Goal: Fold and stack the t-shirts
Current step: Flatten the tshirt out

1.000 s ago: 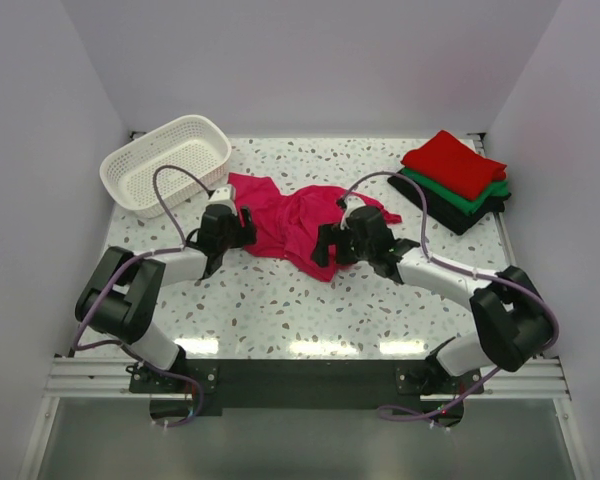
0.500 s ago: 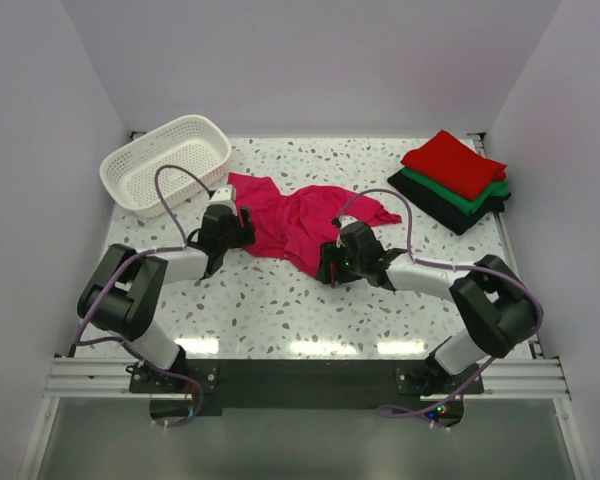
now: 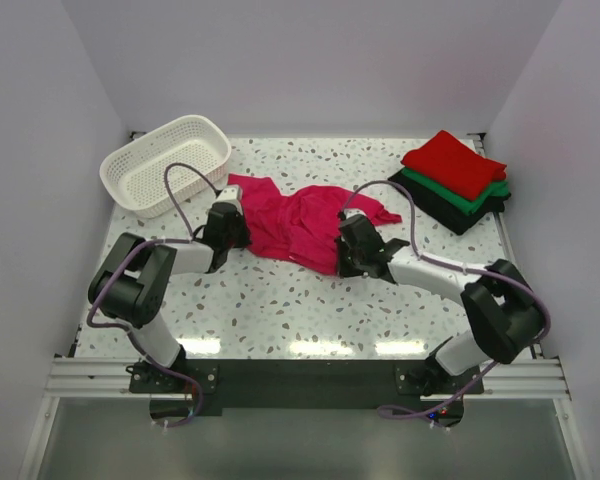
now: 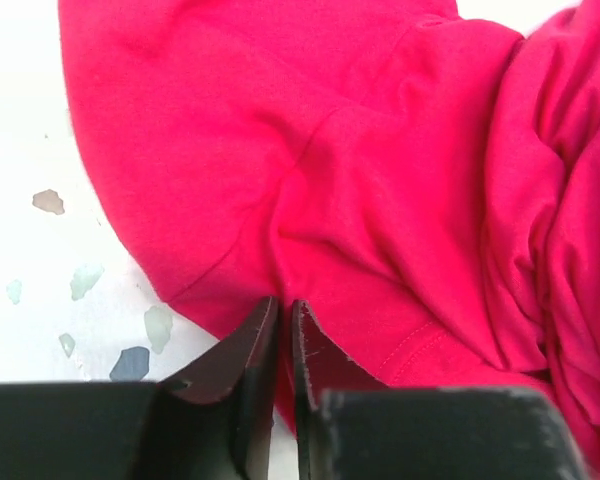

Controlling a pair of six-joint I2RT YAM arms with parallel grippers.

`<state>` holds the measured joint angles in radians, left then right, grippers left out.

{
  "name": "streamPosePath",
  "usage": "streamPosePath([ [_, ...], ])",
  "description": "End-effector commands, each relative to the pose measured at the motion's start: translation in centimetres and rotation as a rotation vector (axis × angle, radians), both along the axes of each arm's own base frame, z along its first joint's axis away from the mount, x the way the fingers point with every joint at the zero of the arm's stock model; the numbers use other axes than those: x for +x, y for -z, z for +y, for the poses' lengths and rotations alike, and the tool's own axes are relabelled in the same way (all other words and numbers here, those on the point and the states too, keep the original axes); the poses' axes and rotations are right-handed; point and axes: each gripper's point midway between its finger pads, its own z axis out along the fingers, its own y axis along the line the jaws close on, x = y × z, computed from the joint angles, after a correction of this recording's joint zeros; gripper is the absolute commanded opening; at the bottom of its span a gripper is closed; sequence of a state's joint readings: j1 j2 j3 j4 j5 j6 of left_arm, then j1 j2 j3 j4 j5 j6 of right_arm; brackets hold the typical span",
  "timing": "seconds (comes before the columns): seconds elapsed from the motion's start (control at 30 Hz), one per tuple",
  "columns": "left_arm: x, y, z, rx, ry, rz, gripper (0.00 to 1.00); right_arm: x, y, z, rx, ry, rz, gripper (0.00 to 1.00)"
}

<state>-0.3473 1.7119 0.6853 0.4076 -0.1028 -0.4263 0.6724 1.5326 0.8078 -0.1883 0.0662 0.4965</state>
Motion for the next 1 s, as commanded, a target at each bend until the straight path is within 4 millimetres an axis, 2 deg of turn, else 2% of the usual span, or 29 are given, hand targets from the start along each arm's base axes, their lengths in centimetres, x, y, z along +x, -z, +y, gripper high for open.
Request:
streamPosePath([
  [0.0,1.3,-3.1,0.4,0.002,-0.021,-0.09,0.12,1.4,-5.2,-3.2,-0.11,0.088,-0.129,0.0],
  [0.03,1.3,-3.5,0.5,0.004,-0.029,-0.098,0.07,2.1,-6.6,-4.3,-0.15,0.134,-0.177,0.0],
  [0.07,1.4,-4.4,0.8,0.005,-0.042,-0.119,0.04,1.5,-7.2,-5.7,-0.195,0.156,-0.174,0.0],
  [0.1,1.4,-4.8,1.3,0.014,-0.064,-0.125,0.01,1.5,-8.9,-6.5,-0.2,0.183,-0.213,0.0],
  [0.17,1.5,-5.9,1.9,0.016,-0.088,-0.15,0.0,1.6,-11.3,-8.7,-0.245,0.255,-0.273,0.0],
  [0.23,1.5,-7.6,2.6,0.006,-0.107,-0.187,0.0,0.7,-13.7,-10.4,-0.248,0.293,-0.314,0.0],
  [0.27,1.3,-8.7,3.0,-0.004,-0.118,-0.209,0.0,0.2,-14.2,-11.8,-0.284,0.322,-0.321,0.0],
  [0.3,1.2,-9.0,3.4,-0.005,-0.129,-0.216,0.0,-0.2,-15.5,-12.5,-0.272,0.344,-0.35,0.0],
  [0.37,0.6,-10.2,4.2,-0.01,-0.154,-0.246,0.0,-0.9,-16.4,-14.0,-0.29,0.386,-0.369,0.02],
  [0.43,0.0,-10.8,4.8,-0.011,-0.176,-0.263,0.0,-1.5,-16.8,-14.4,-0.271,0.395,-0.386,0.04],
  [0.53,-1.1,-11.2,4.8,-0.039,-0.174,-0.278,0.0,-2.1,-16.1,-15.0,-0.286,0.402,-0.369,0.06],
  [0.6,-1.9,-10.9,4.6,-0.063,-0.159,-0.272,0.0,-2.5,-15.2,-15.6,-0.315,0.416,-0.347,0.05],
  [0.67,-2.5,-10.1,4.4,-0.075,-0.149,-0.263,0.0,-2.5,-14.6,-15.5,-0.318,0.417,-0.337,0.0],
  [0.73,-2.7,-9.7,4.2,-0.081,-0.139,-0.252,0.0,-2.4,-14.0,-15.3,-0.312,0.412,-0.324,0.0],
  [0.83,-2.5,-9.5,4.6,-0.067,-0.159,-0.247,0.0,-1.9,-13.8,-13.8,-0.263,0.376,-0.316,0.0],
  [0.97,-0.5,-11.8,4.3,-0.054,-0.158,-0.291,0.0,-1.5,-13.7,-11.0,-0.165,0.291,-0.289,0.0],
])
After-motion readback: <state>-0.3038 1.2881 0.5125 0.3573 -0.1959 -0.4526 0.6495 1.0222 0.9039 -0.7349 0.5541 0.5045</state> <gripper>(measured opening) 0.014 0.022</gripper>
